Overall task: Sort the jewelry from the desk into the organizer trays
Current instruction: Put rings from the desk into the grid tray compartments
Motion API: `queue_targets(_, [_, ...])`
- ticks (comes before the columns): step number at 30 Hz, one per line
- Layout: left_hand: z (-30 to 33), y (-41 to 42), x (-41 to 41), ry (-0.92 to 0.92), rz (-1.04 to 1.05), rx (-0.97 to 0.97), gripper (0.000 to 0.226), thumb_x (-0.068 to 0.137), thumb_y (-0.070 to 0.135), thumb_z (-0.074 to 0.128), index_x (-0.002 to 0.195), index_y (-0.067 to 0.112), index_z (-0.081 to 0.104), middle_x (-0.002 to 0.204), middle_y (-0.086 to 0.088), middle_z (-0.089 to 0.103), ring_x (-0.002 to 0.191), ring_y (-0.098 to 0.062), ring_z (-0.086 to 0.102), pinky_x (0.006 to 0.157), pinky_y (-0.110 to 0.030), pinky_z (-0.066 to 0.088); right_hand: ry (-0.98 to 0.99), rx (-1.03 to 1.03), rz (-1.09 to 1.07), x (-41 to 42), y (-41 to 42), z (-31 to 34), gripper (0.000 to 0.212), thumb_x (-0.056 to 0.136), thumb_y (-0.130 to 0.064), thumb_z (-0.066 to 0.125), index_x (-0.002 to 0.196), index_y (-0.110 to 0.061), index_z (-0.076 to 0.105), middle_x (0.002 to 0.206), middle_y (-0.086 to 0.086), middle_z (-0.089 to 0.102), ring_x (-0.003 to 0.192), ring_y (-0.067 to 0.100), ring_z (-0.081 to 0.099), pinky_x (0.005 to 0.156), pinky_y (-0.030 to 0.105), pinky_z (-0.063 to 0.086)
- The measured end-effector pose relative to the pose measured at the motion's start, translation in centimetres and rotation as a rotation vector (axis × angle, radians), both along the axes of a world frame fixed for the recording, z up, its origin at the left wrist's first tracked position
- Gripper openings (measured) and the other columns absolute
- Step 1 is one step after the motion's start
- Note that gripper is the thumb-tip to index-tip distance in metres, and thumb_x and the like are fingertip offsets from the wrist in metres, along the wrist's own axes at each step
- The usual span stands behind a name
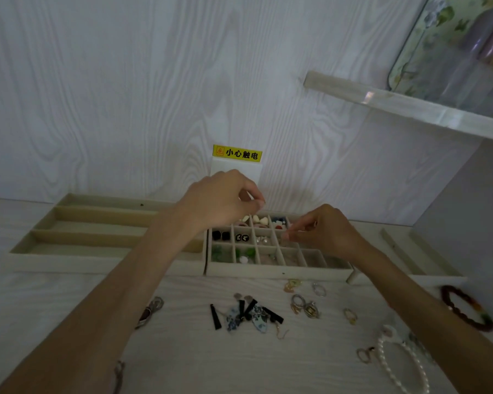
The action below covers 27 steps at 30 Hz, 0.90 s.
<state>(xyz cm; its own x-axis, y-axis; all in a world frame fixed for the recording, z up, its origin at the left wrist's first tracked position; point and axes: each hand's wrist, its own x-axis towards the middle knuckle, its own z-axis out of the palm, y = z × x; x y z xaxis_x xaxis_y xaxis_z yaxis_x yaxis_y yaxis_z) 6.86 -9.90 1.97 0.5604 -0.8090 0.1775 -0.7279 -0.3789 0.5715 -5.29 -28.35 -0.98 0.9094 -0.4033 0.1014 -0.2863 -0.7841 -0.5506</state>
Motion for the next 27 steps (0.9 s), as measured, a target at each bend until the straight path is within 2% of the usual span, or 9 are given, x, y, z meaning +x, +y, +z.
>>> queue_targets(5, [0.0, 0.0, 0.3, 0.02, 0.0, -0.035, 0.016, 0.087, 0.042, 0.059, 0.096, 0.037, 0.071, 0.086, 0.019, 0.066, 0.085, -0.005, 0.062, 0.089, -0.039, 0.05, 0.002, 0.059, -0.016, 0.5, -0.1, -1.1, 0.008, 0.072, -0.032, 0.077, 0.079, -0.027, 0.077, 0.049, -0.004, 0.055, 0.045, 0.005, 0.036, 0.051, 0.021, 0.029])
queue_targets(9, [-0.2, -0.3, 0.1, 0.02, -0.024, -0.037, 0.012, 0.087, 0.043, 0.058, 0.091, 0.04, 0.069, 0.087, 0.019, 0.067, 0.088, -0.005, 0.062, 0.088, -0.04, 0.05, 0.01, 0.043, -0.034, 0.8, -0.3, -2.0, 0.003, 0.076, -0.029, 0.076, 0.078, -0.031, 0.076, 0.056, 0.002, 0.066, 0.05, 0.012, 0.044, 0.054, 0.027, 0.035])
queue_targets(11, [-0.2, -0.4, -0.1, 0.013, -0.035, -0.026, 0.012, 0.087, 0.043, 0.058, 0.091, 0.041, 0.069, 0.086, 0.02, 0.065, 0.086, -0.003, 0.061, 0.088, -0.04, 0.05, 0.02, 0.018, -0.047, 0.8, -0.3, -2.2, 0.004, 0.078, -0.028, 0.074, 0.081, -0.029, 0.076, 0.051, -0.007, 0.063, 0.044, 0.003, 0.044, 0.053, 0.025, 0.036])
queue_targets(13, [-0.2, -0.4, -0.2, 0.004, -0.036, -0.017, 0.013, 0.088, 0.042, 0.057, 0.092, 0.04, 0.069, 0.086, 0.02, 0.064, 0.084, -0.002, 0.06, 0.087, -0.038, 0.05, 0.024, -0.018, -0.057, 0.9, -0.2, -2.3, 0.007, 0.079, -0.029, 0.072, 0.085, -0.027, 0.076, 0.04, -0.016, 0.055, 0.037, 0.002, 0.043, 0.049, 0.02, 0.031])
queue_targets(16, [-0.1, -0.3, -0.4, -0.008, -0.044, -0.015, 0.014, 0.088, 0.042, 0.057, 0.093, 0.039, 0.069, 0.087, 0.019, 0.065, 0.082, -0.002, 0.06, 0.086, -0.038, 0.051, 0.023, -0.073, -0.067, 1.1, 0.0, -2.3, 0.012, 0.08, -0.031, 0.071, 0.089, -0.026, 0.076, 0.036, -0.027, 0.048, 0.038, -0.006, 0.046, 0.046, 0.016, 0.026])
queue_targets(22, [-0.4, -0.5, -0.1, 0.0, -0.06, -0.004, 0.014, 0.087, 0.044, 0.057, 0.092, 0.04, 0.069, 0.087, 0.019, 0.067, 0.085, -0.003, 0.062, 0.086, -0.04, 0.051, 0.031, 0.027, -0.065, 0.7, -0.1, -1.7, 0.015, 0.084, -0.035, 0.066, 0.082, -0.024, 0.077, 0.04, -0.009, 0.05, 0.033, 0.004, 0.035, 0.048, 0.02, 0.028])
queue_targets(25, [-0.3, -0.4, -0.1, 0.0, -0.062, 0.01, 0.013, 0.088, 0.043, 0.057, 0.092, 0.04, 0.069, 0.087, 0.019, 0.066, 0.083, -0.003, 0.063, 0.087, -0.04, 0.052, 0.02, 0.071, -0.07, -0.4, -0.4, 0.0, 0.015, 0.085, -0.032, 0.065, 0.073, -0.03, 0.074, 0.039, -0.009, 0.048, 0.032, 0.002, 0.036, 0.048, 0.016, 0.031])
queue_targets(27, [-0.1, -0.3, -0.4, -0.008, -0.079, 0.027, 0.013, 0.088, 0.043, 0.056, 0.092, 0.04, 0.068, 0.088, 0.019, 0.066, 0.084, -0.003, 0.062, 0.087, -0.04, 0.051, 0.005, 0.065, -0.069, -2.0, -0.9, 1.5, 0.018, 0.085, -0.028, 0.066, 0.068, -0.033, 0.071, 0.044, -0.012, 0.055, 0.035, -0.001, 0.041, 0.047, 0.011, 0.034])
